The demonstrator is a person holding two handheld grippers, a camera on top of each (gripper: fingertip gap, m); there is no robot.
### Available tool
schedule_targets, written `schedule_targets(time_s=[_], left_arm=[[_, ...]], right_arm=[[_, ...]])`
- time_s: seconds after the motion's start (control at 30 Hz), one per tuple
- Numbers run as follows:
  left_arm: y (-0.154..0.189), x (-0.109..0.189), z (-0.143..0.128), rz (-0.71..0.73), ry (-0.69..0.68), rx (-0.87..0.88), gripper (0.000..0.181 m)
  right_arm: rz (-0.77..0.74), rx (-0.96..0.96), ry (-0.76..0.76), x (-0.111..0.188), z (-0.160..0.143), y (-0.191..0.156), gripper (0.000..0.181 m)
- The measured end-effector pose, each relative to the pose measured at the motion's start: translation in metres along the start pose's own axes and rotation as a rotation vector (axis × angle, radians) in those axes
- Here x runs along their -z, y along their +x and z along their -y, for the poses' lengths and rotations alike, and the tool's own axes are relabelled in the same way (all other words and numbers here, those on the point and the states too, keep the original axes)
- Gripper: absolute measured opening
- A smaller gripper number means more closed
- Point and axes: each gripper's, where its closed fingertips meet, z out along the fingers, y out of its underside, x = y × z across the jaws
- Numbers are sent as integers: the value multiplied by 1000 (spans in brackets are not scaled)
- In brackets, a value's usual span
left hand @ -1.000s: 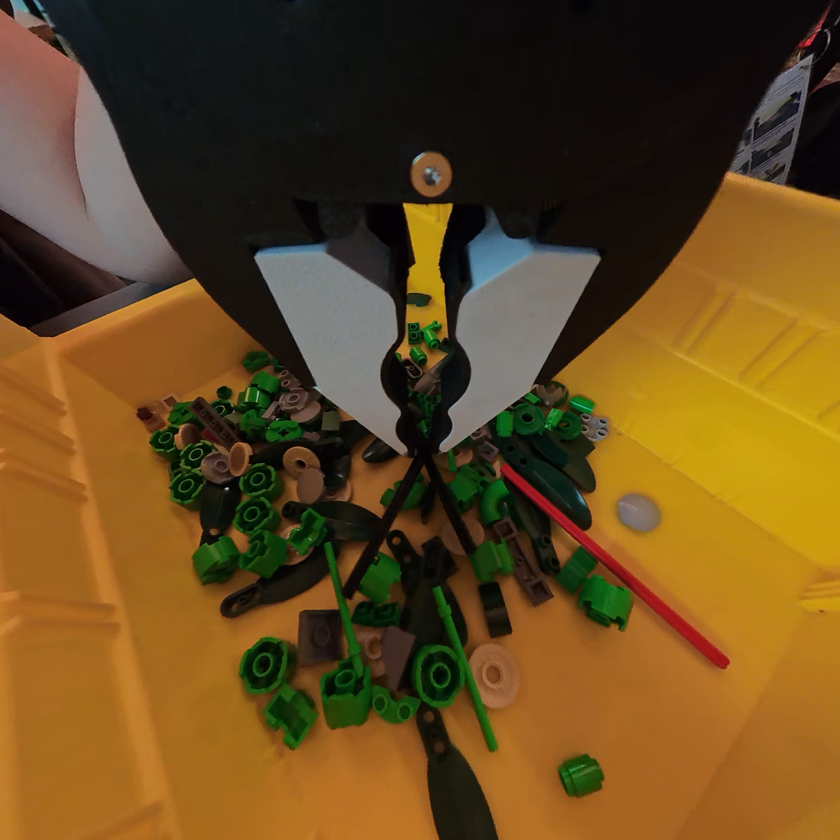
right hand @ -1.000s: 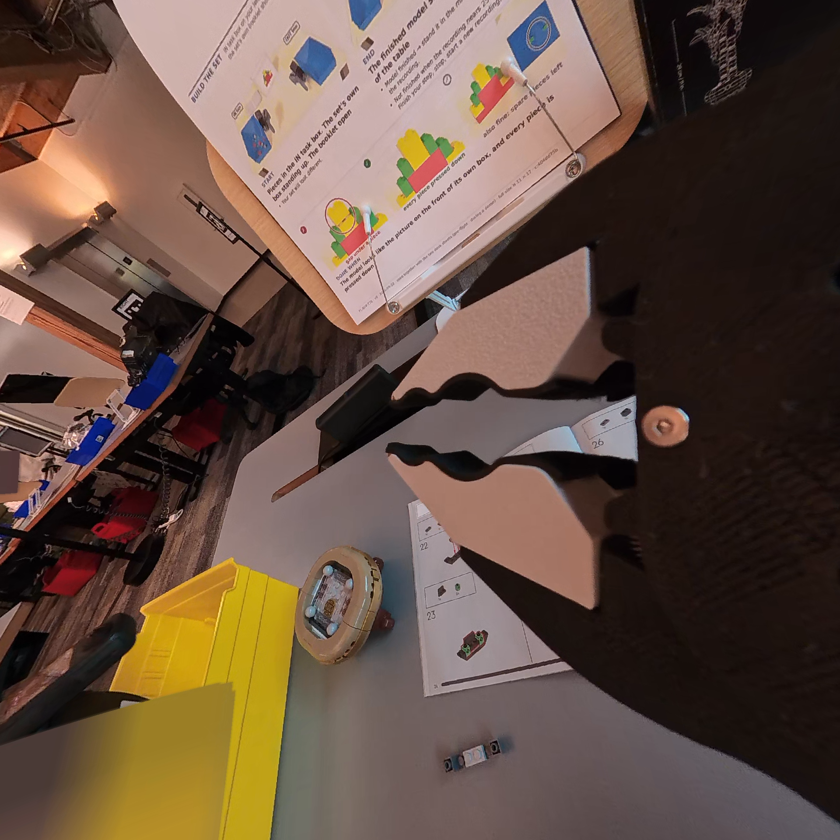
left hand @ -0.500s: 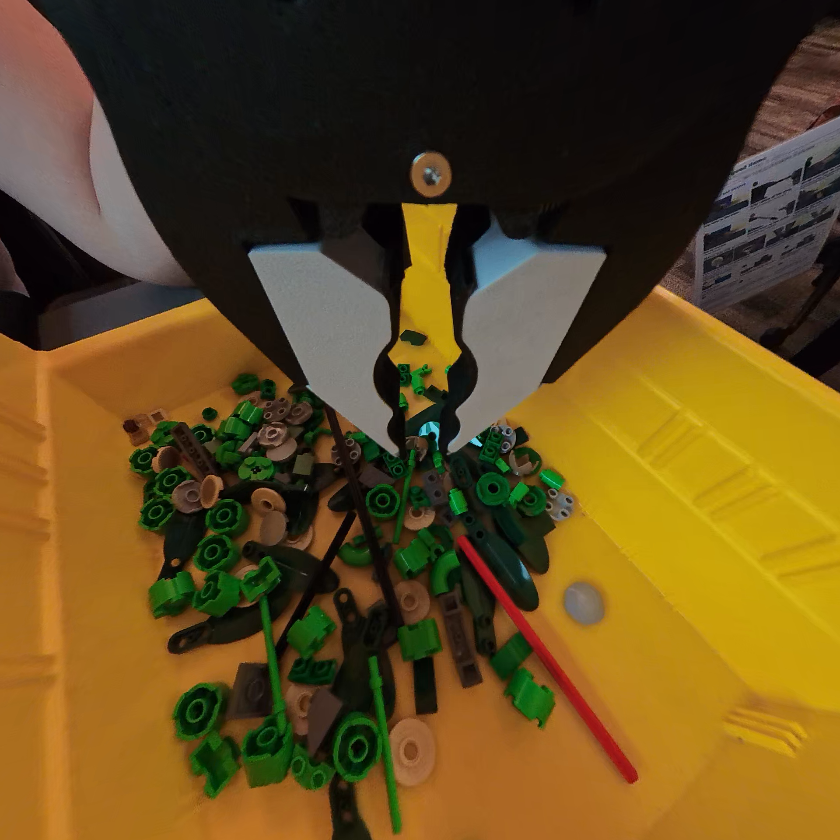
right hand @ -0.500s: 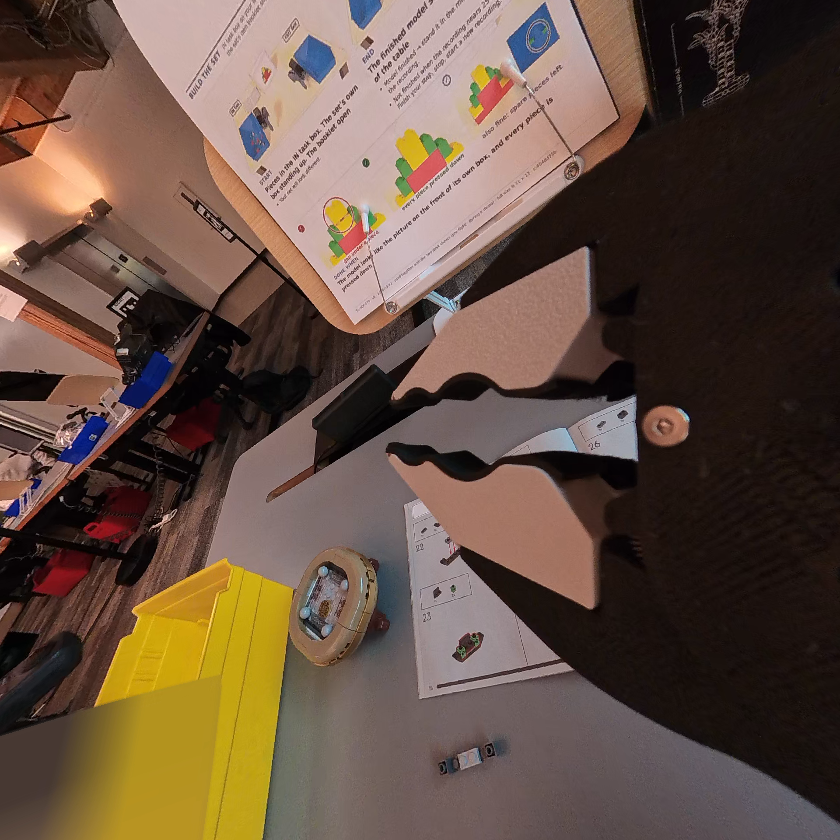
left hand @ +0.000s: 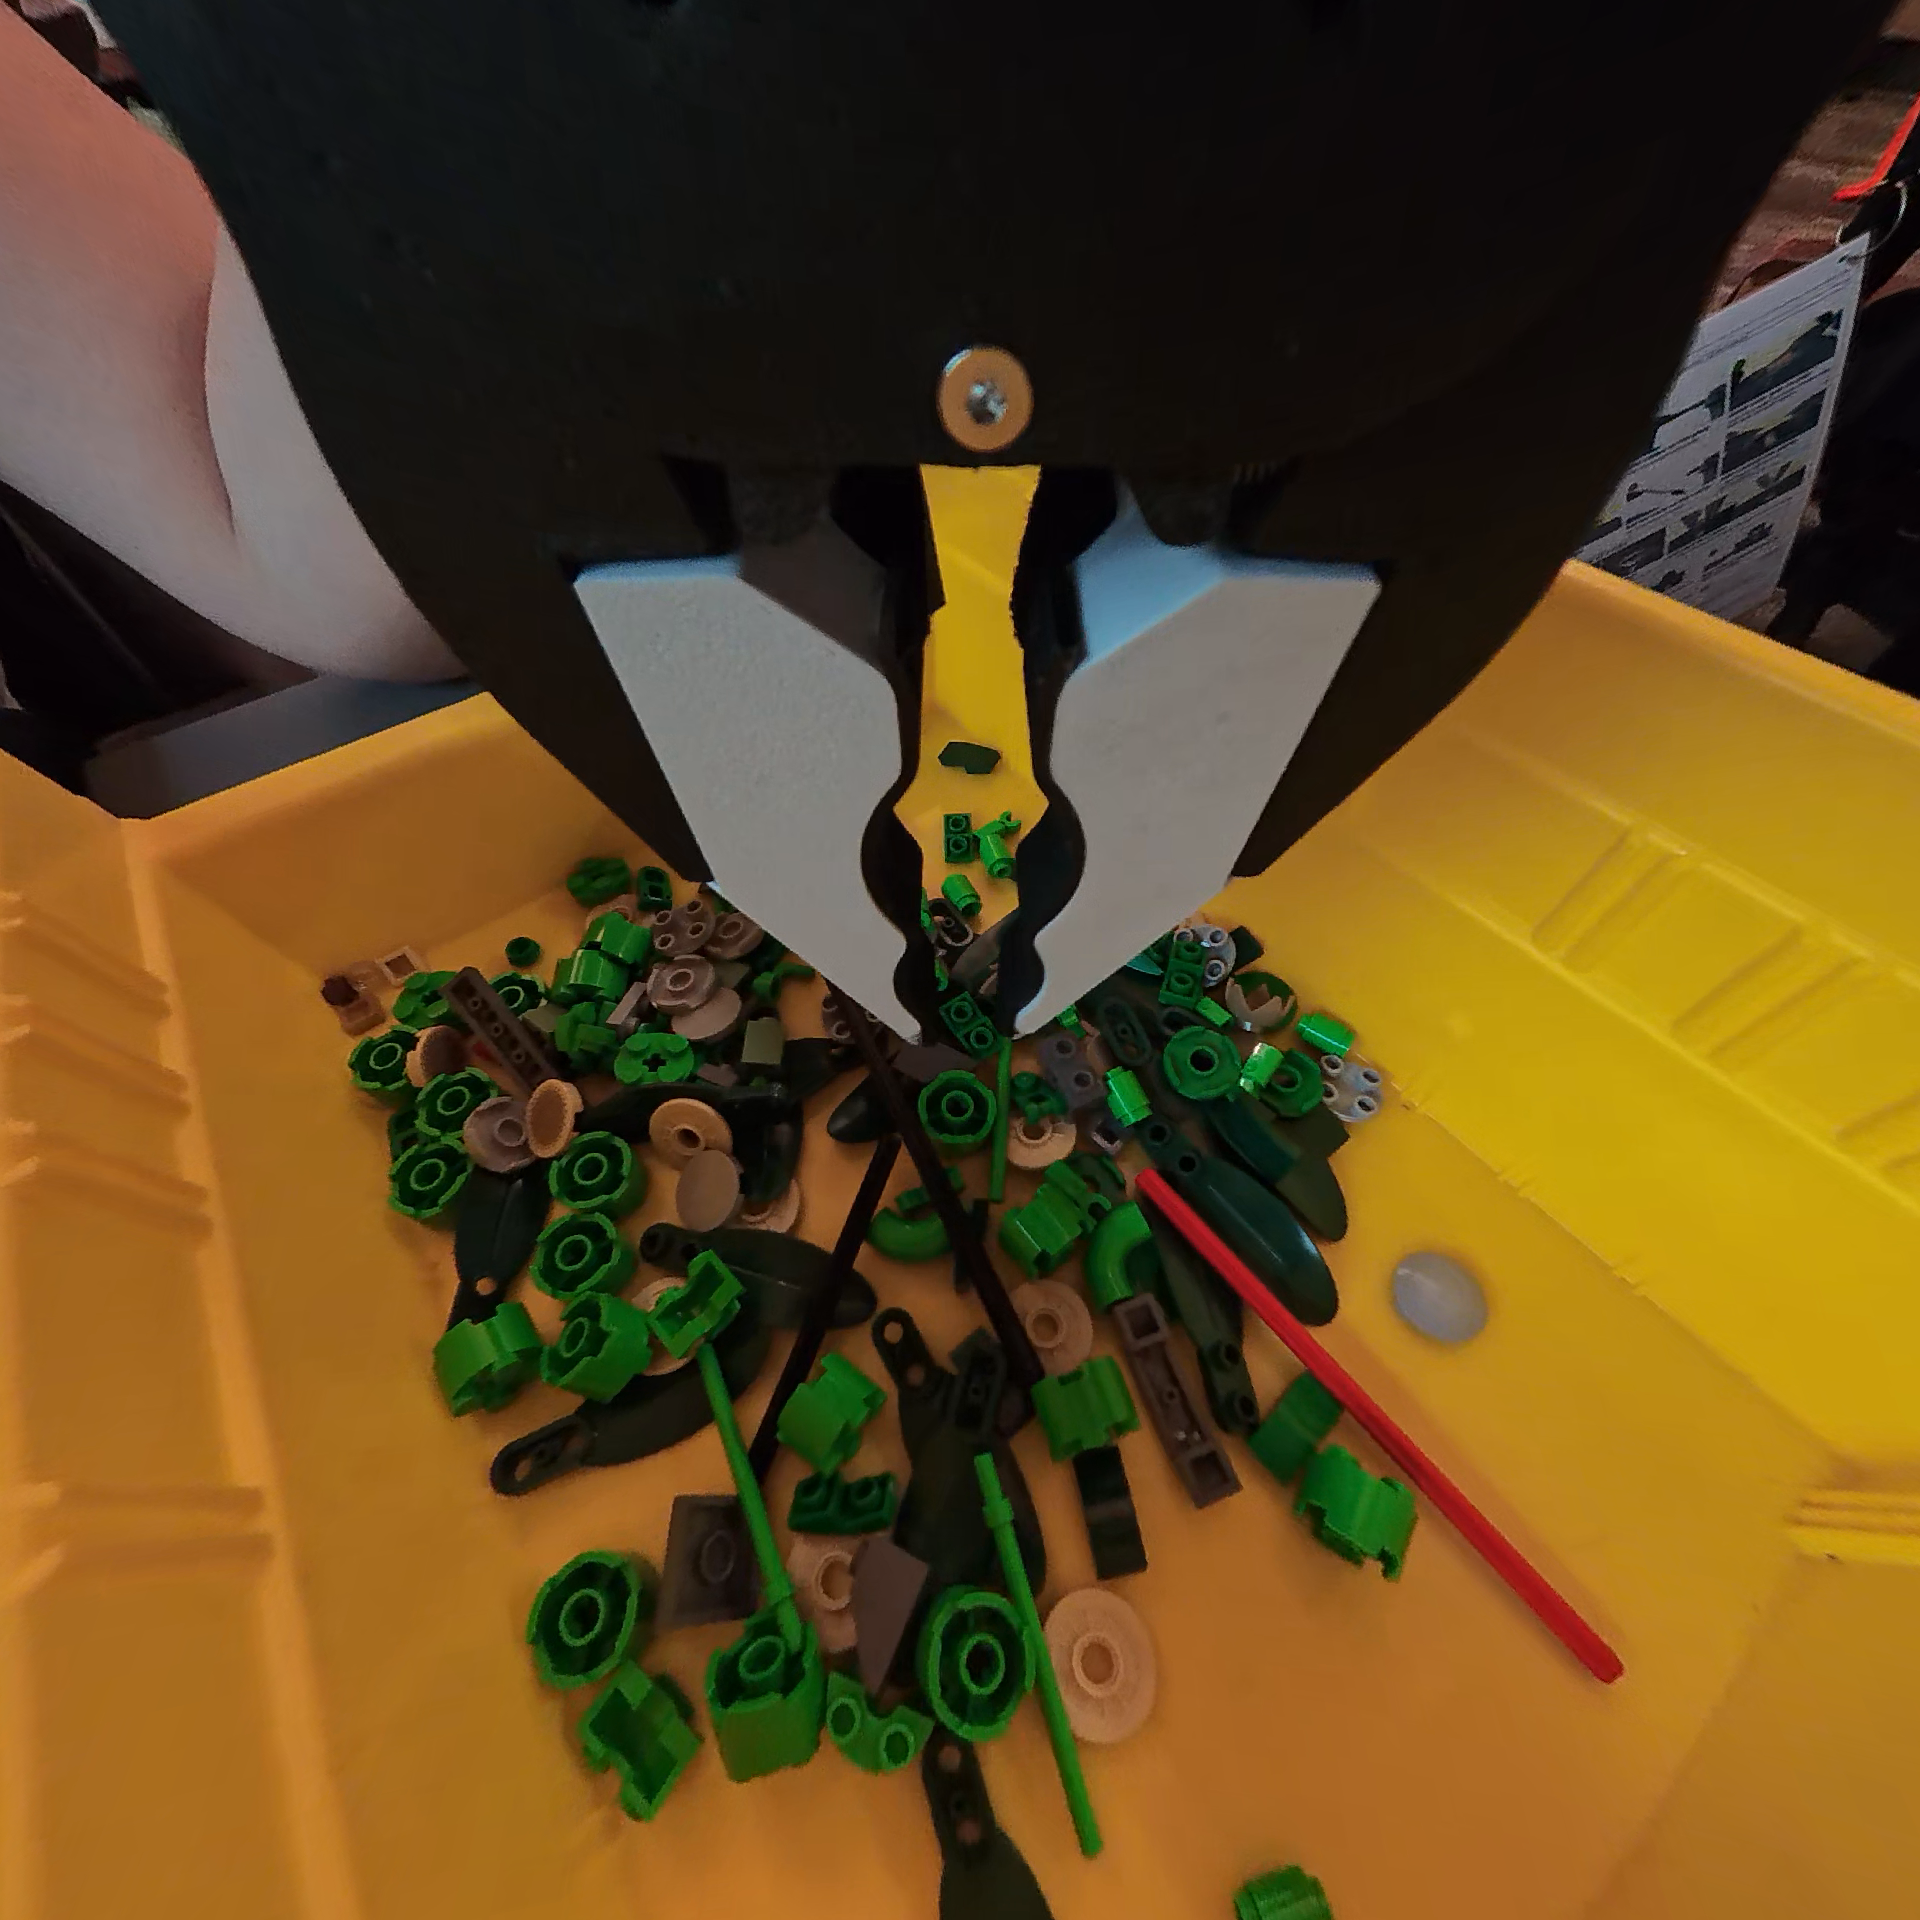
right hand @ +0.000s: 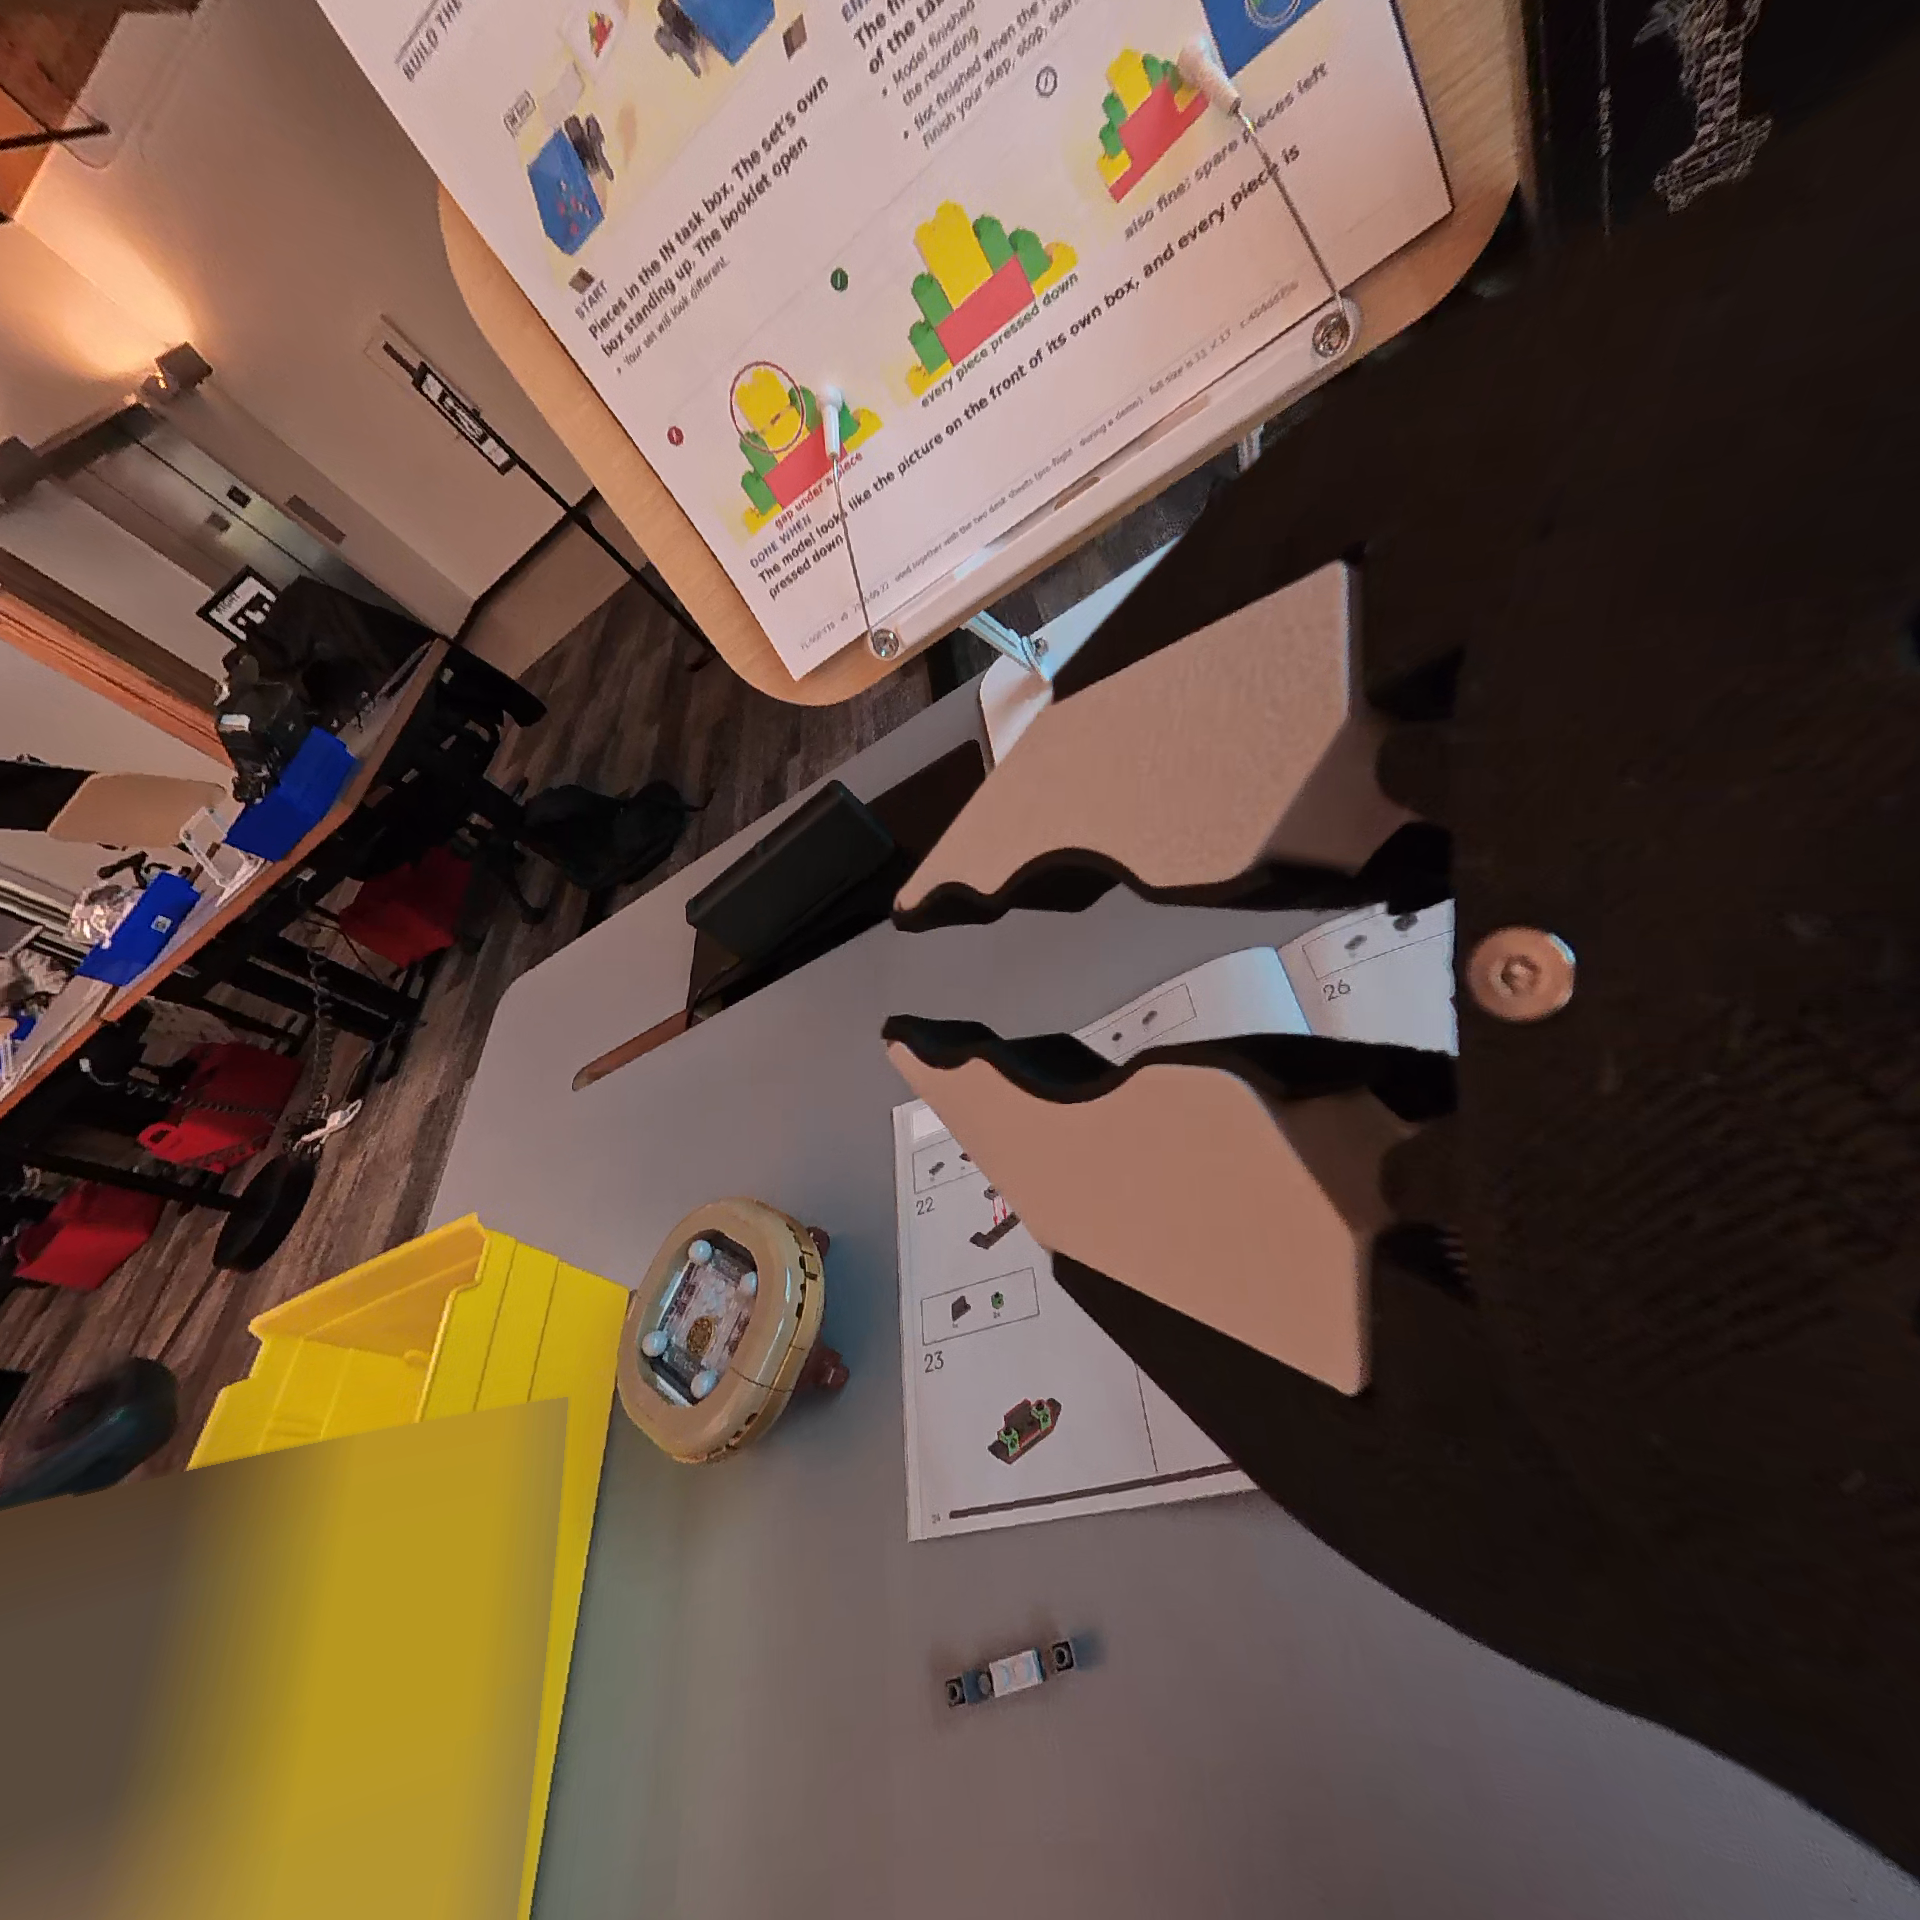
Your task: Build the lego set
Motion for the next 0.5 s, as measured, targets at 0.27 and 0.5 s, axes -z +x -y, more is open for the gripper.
schedule_targets(time_s=[0.27, 0.5], left_arm=[[-1, 2, -2, 2, 4, 8, 8], [-2, 5, -3, 14, 11, 15, 5]], right_arm=[[21, 29, -46, -9, -8, -7, 17], [19, 50, -78, -11, -13, -9, 18]])
